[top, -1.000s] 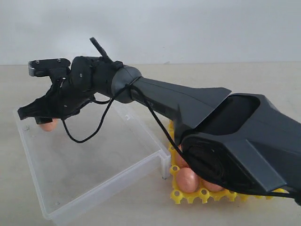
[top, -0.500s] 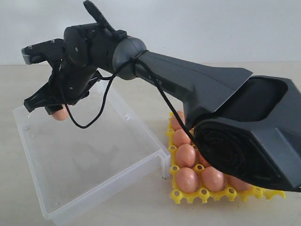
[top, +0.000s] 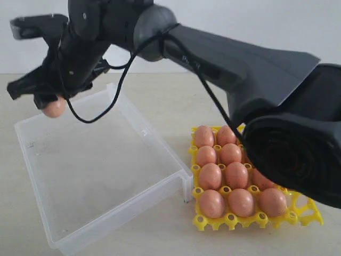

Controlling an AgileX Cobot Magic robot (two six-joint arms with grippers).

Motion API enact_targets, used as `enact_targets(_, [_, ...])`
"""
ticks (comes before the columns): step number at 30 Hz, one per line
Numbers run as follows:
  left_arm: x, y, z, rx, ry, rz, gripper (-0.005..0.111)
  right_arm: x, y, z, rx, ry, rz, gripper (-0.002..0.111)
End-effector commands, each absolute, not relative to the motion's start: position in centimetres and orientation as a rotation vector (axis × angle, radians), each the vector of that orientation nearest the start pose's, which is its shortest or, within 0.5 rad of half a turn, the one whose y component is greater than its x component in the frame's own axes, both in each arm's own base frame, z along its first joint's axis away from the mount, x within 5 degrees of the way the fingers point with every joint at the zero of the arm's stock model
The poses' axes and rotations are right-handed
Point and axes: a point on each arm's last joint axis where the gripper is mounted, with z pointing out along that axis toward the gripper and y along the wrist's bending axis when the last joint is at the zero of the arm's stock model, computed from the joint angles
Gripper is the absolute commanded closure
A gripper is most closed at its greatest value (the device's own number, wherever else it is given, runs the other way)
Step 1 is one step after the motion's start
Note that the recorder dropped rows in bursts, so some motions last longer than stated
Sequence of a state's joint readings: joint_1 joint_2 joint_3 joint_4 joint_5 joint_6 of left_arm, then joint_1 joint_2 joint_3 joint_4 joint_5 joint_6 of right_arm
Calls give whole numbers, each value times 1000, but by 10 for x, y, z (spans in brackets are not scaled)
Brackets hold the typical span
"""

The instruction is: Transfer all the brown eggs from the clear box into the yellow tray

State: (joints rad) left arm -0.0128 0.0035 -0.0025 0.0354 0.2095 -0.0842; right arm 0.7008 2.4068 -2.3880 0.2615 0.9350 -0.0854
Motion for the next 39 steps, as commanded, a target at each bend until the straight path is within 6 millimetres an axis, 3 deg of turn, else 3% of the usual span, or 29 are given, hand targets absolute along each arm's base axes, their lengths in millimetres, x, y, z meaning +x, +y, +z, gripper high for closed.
enact_targets(1, [56,0,194,-39,1692,-39,103,392,362,301,-832,2220,651,108])
enact_targets(9, [56,0,194,-39,1694,-39,103,379,352,338,-850,2155,675,108])
enact_targets(16, [56,0,194,-39,1694,-39,103,346,328,418,-920,1936,692,108])
enact_targets(19, [56,0,194,-39,1694,-39,103,333,315,442,-929,1893,661,108])
enact_targets(28, [56,0,194,-39,1693,-39,103,297,283,483,-1006,1885,606,108])
enact_targets(33, [56,0,194,-39,1693,-39,103,279,254,510,-991,1849,456,108])
enact_targets(39, [56,0,194,-39,1693,-39,103,262,186,561,-820,1736,380,108])
